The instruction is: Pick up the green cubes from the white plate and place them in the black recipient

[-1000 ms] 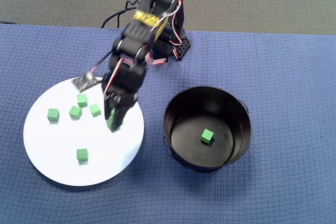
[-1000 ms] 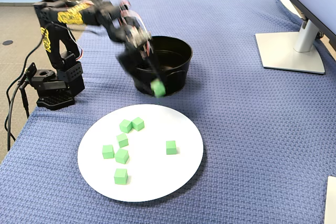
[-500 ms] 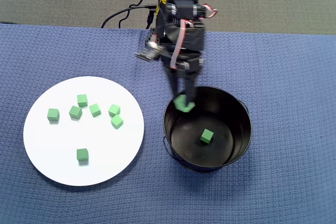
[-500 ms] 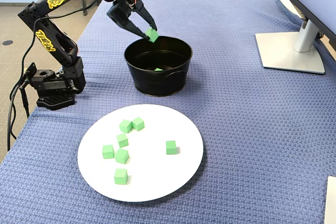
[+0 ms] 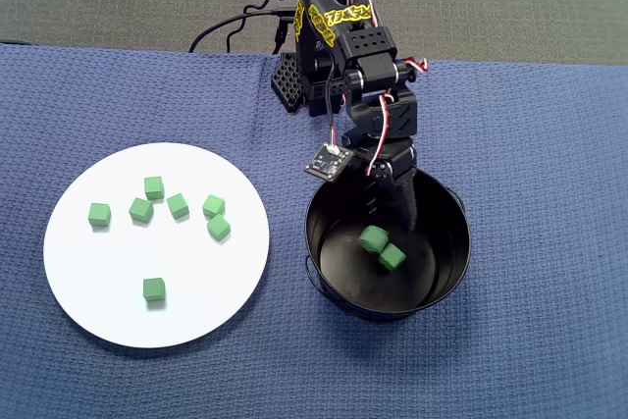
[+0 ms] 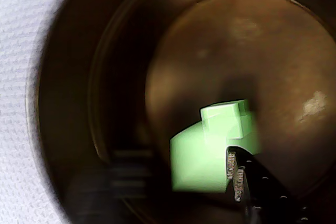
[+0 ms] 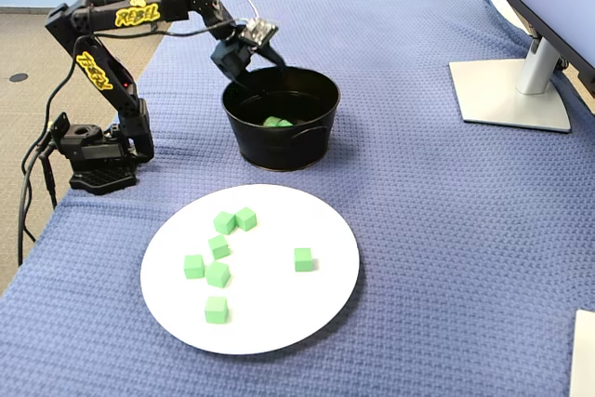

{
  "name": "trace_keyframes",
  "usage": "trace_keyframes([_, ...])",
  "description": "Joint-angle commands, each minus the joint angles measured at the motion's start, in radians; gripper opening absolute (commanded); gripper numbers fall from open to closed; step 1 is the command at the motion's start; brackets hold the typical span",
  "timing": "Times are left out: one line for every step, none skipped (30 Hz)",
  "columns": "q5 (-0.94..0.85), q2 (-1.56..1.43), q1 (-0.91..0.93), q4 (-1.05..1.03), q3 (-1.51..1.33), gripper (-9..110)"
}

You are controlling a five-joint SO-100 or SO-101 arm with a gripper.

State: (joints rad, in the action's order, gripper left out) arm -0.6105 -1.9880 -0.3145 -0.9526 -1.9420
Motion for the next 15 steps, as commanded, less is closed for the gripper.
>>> trace_keyframes([-0.089, -0.006, 0.072, -0.069, 0.149, 31])
trace_keyframes([-0.104, -0.002, 0.094, -0.092, 0.186, 30])
trace_keyframes([-0.11, 0.003, 0.117, -0.1, 0.216, 29])
trace_keyframes([-0.104, 0.009, 0.149, -0.089, 0.239, 28])
trace_keyframes([-0.086, 0.011, 0.187, -0.052, 0.25, 27])
trace_keyframes([-0.071, 0.017, 0.23, -0.009, 0.258, 27])
trace_keyframes([-0.064, 0.031, 0.278, 0.011, 0.273, 27])
trace_keyframes([-0.054, 0.051, 0.328, 0.011, 0.299, 27])
trace_keyframes([-0.038, 0.072, 0.38, -0.003, 0.328, 27])
trace_keyframes([-0.034, 0.097, 0.425, -0.026, 0.359, 26])
trace_keyframes([-0.031, 0.121, 0.471, -0.04, 0.387, 24])
trace_keyframes([-0.035, 0.146, 0.514, -0.044, 0.403, 24])
trace_keyframes([-0.06, 0.172, 0.552, -0.043, 0.413, 24])
trace_keyframes([-0.101, 0.198, 0.589, -0.026, 0.414, 24])
trace_keyframes([-0.14, 0.229, 0.624, -0.003, 0.417, 24])
